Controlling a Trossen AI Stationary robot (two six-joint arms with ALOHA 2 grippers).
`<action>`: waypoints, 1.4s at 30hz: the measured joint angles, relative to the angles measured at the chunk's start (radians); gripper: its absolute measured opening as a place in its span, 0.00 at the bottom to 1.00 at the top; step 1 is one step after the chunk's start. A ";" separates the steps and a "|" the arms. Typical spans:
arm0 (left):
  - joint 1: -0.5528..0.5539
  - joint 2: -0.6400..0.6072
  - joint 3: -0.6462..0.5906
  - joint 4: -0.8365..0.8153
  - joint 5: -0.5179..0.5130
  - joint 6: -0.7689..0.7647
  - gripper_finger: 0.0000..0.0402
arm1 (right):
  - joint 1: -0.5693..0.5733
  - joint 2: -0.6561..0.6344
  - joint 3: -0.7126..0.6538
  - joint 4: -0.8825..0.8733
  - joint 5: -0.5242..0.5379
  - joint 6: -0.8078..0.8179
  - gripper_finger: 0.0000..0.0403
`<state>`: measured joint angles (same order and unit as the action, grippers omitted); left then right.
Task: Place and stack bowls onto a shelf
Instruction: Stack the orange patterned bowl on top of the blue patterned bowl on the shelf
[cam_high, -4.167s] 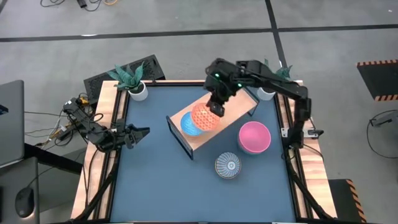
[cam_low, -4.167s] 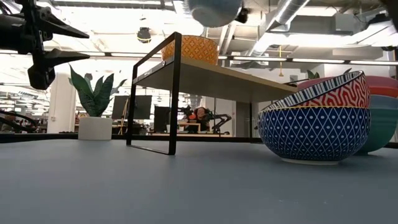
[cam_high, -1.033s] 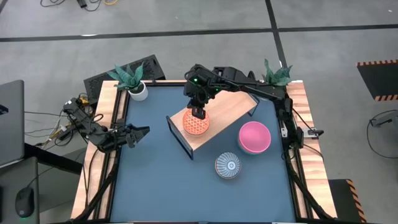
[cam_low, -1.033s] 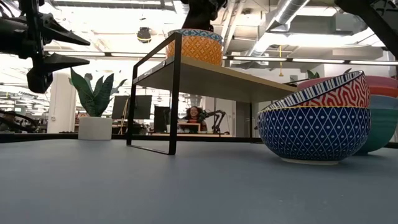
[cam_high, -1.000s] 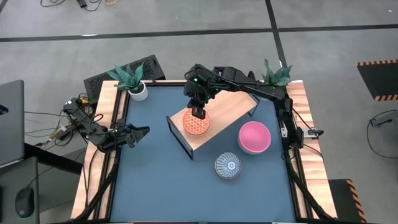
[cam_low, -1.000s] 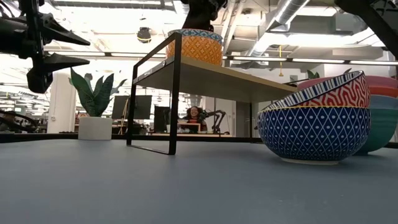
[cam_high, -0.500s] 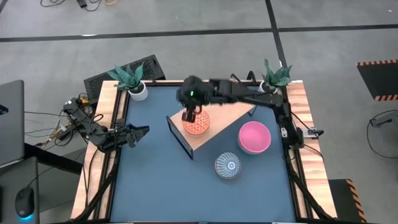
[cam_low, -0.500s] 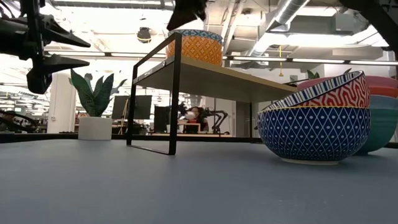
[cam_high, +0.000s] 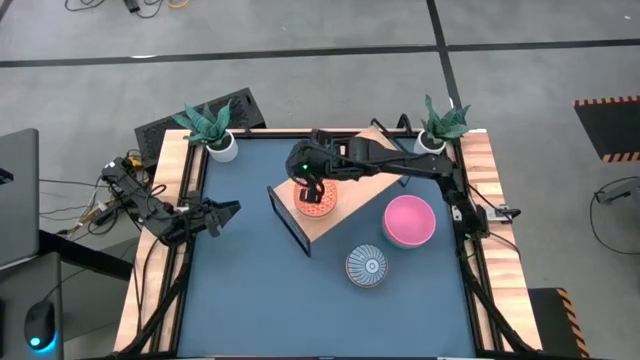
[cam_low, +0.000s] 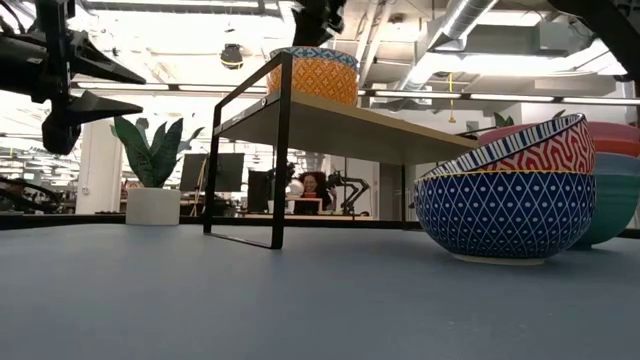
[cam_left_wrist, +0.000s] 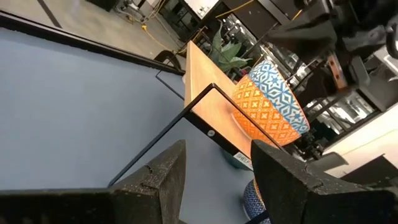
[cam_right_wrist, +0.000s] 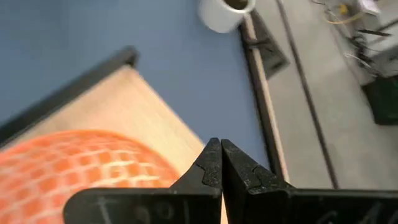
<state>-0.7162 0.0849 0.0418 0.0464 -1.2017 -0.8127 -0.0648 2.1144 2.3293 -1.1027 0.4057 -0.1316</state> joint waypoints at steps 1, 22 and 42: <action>0.000 0.000 0.000 -0.005 0.000 0.000 0.41 | -0.001 -0.001 -0.008 0.008 0.018 0.001 0.04; 0.000 0.000 0.000 -0.045 -0.010 -0.019 0.41 | 0.094 -0.018 -0.180 0.109 0.409 0.037 0.05; 0.000 0.000 0.000 -0.056 -0.010 -0.030 0.41 | 0.144 -0.017 -0.180 0.037 0.472 0.193 0.05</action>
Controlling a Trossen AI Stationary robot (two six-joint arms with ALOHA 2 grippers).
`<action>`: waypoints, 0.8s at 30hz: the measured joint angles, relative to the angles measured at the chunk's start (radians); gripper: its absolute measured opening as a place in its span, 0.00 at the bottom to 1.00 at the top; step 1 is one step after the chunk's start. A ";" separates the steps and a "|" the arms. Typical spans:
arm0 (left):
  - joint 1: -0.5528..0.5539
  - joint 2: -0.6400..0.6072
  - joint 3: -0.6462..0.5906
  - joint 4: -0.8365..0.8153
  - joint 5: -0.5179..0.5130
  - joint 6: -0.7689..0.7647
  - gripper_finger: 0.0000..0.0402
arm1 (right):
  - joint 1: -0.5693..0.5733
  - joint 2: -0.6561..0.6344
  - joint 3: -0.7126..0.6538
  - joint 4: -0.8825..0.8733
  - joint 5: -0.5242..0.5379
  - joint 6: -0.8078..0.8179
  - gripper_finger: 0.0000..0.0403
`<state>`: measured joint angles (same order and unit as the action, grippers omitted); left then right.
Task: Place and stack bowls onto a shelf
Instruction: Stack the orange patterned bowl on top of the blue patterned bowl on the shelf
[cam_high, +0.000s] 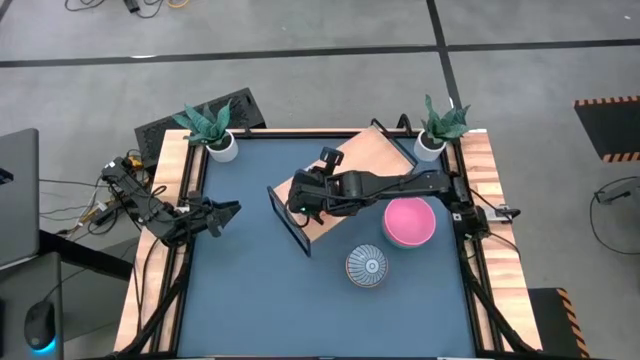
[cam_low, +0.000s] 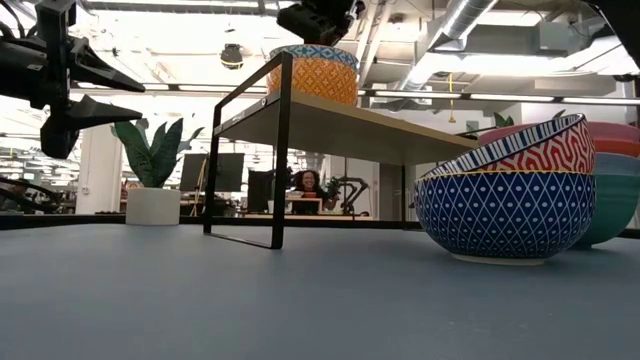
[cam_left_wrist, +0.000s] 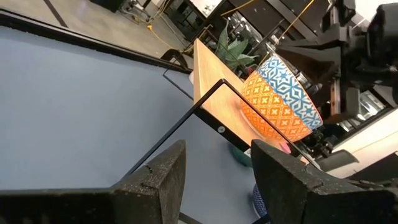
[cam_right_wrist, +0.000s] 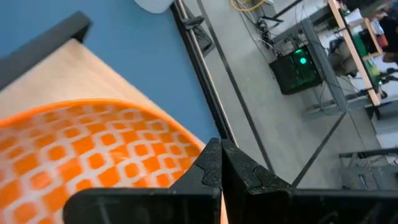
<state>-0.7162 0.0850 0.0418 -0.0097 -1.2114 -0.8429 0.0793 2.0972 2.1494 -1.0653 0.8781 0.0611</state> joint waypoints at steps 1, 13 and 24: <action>0.000 0.000 0.000 0.000 0.000 0.000 0.41 | 0.003 -0.001 0.000 -0.001 0.000 0.000 0.05; 0.000 0.000 0.000 0.000 0.002 -0.035 0.41 | -0.195 -0.296 0.003 0.021 -0.818 0.004 0.05; 0.000 0.000 0.000 0.000 0.001 -0.070 0.41 | -0.385 -0.126 0.000 0.048 -1.500 -0.053 0.05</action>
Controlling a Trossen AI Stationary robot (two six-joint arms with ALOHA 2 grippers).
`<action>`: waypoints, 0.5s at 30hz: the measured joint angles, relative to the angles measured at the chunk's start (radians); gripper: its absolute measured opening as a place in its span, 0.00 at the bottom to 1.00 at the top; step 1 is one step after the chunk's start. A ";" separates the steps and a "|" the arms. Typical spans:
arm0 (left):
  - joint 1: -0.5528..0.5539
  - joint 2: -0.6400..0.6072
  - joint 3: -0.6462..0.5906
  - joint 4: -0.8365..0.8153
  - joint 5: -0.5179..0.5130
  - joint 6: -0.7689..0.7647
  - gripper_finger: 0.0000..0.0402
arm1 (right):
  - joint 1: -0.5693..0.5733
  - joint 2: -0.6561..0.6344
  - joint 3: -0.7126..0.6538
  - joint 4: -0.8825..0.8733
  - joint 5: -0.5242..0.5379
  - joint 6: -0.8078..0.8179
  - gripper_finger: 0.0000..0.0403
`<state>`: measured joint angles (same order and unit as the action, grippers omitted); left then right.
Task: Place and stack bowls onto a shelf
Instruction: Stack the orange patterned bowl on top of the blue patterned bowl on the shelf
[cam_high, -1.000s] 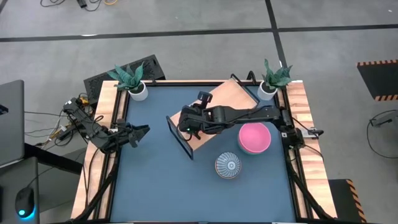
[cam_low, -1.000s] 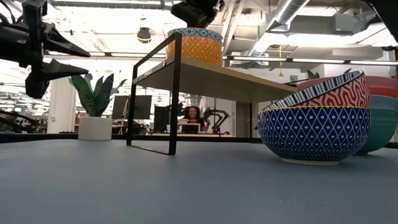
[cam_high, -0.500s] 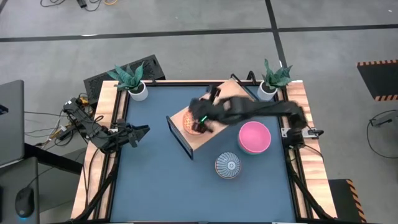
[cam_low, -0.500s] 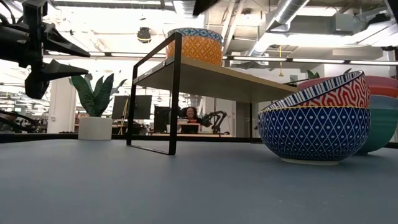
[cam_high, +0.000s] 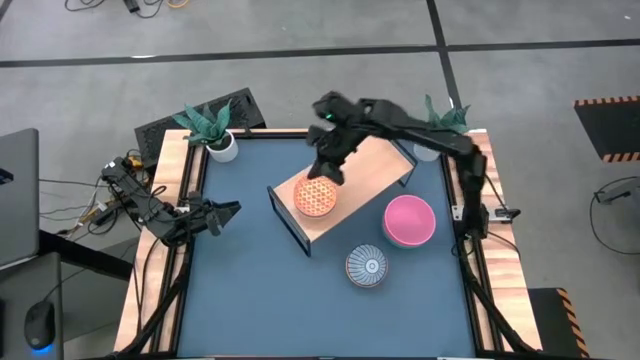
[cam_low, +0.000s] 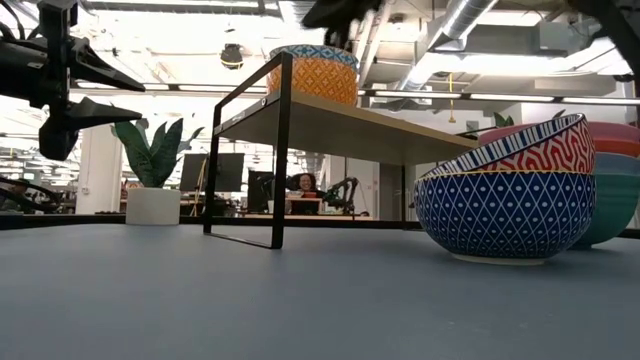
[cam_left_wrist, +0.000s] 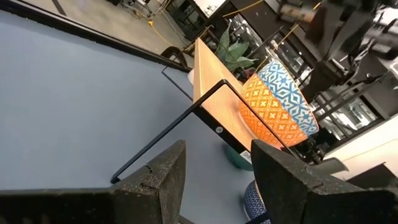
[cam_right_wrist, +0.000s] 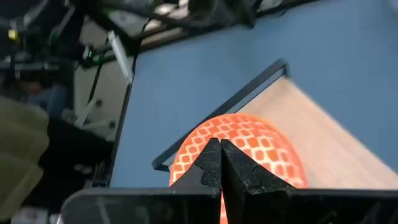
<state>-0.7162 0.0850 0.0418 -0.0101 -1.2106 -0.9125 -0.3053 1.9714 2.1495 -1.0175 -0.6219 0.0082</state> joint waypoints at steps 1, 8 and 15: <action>0.000 0.000 0.000 0.000 0.000 -0.002 0.41 | 0.006 0.019 0.000 0.003 -0.012 -0.016 0.05; 0.000 0.000 0.000 0.000 -0.001 -0.020 0.41 | 0.008 0.092 0.000 0.015 -0.056 -0.091 0.05; 0.000 0.000 0.000 0.001 -0.012 -0.028 0.41 | -0.034 0.094 0.000 0.025 -0.066 -0.114 0.05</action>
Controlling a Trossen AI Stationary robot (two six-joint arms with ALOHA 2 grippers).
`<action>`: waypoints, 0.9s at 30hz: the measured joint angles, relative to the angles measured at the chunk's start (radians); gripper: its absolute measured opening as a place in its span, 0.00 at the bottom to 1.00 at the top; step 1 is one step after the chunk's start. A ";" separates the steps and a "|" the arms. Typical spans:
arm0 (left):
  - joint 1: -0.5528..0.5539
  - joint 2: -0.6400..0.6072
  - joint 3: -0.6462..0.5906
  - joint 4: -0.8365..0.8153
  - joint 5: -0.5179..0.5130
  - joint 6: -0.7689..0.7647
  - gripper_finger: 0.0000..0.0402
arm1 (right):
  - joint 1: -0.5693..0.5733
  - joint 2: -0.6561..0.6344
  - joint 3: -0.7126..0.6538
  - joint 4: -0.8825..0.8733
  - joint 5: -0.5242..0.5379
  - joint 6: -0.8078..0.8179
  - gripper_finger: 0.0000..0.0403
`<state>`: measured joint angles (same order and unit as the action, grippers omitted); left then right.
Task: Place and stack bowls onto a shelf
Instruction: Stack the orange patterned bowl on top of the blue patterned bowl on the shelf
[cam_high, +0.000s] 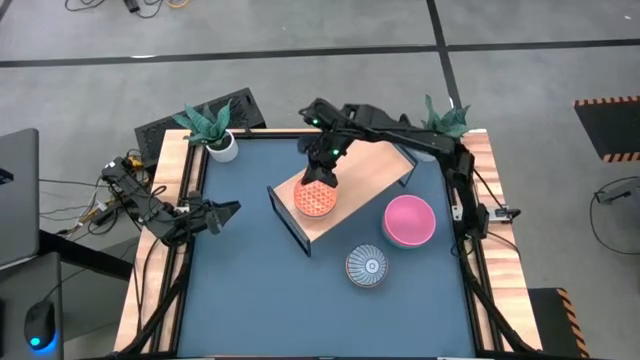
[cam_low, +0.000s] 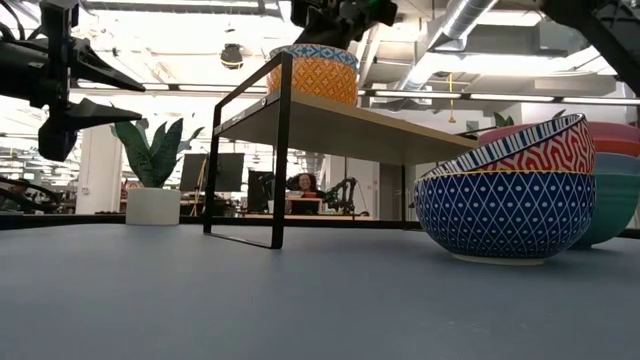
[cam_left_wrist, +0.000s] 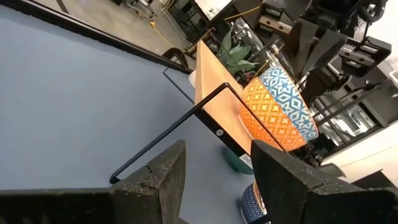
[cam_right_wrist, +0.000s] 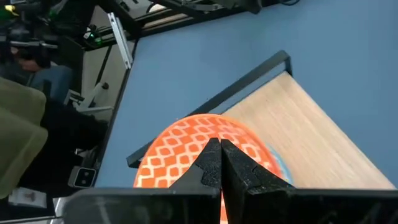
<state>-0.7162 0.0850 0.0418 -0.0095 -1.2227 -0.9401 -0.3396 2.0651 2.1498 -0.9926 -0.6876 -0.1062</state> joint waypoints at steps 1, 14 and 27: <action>0.000 0.000 0.000 0.000 -0.005 0.000 0.41 | -0.009 -0.002 0.000 -0.003 -0.001 0.000 0.05; 0.000 0.000 0.000 0.000 -0.024 -0.018 0.41 | -0.056 0.003 0.001 -0.021 -0.072 -0.063 0.05; 0.000 0.000 0.000 0.000 -0.050 -0.018 0.41 | -0.065 0.003 0.000 -0.073 -0.071 -0.138 0.05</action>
<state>-0.7162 0.0853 0.0418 -0.0097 -1.2724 -0.9585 -0.4044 2.0686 2.1502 -1.0656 -0.7586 -0.2438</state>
